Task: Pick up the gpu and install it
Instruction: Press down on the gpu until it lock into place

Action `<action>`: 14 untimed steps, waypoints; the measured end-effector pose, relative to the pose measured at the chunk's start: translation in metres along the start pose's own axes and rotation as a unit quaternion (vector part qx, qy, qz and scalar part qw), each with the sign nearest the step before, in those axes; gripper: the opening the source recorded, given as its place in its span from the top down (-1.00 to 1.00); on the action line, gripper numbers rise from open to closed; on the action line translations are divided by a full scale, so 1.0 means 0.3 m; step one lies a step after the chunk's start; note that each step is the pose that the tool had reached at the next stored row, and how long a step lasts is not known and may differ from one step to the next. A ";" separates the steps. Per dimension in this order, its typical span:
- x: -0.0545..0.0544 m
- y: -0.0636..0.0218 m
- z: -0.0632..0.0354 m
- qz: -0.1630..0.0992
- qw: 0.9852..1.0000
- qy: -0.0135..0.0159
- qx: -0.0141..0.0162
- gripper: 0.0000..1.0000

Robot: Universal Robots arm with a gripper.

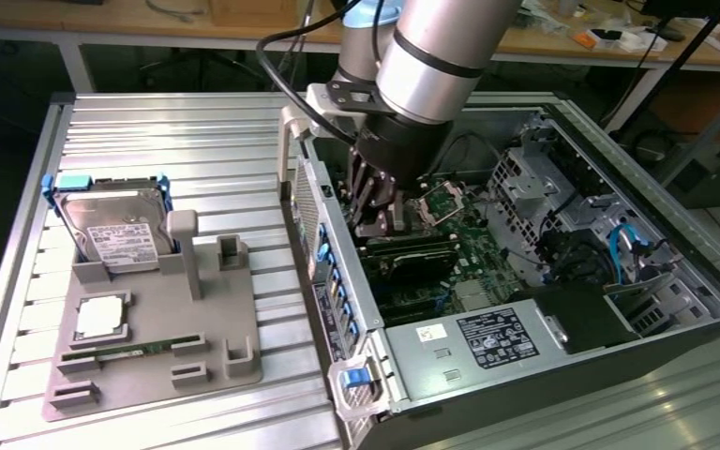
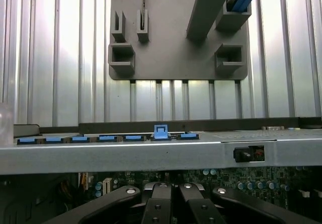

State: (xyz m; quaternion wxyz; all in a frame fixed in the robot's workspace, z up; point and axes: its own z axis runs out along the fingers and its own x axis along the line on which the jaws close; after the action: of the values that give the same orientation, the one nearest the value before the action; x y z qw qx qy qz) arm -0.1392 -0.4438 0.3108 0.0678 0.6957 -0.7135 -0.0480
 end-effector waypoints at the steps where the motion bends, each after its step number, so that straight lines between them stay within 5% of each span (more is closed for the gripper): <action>1: 0.000 0.001 0.000 0.000 1.000 0.000 0.000 0.79; 11: 0.002 0.006 0.002 0.000 1.000 0.000 0.000 0.79; 14: 0.003 0.005 0.004 0.000 1.000 0.002 0.000 0.79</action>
State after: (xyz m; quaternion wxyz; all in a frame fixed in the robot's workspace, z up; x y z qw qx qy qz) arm -0.1410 -0.4446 0.3098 0.0693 0.6957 -0.7134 -0.0464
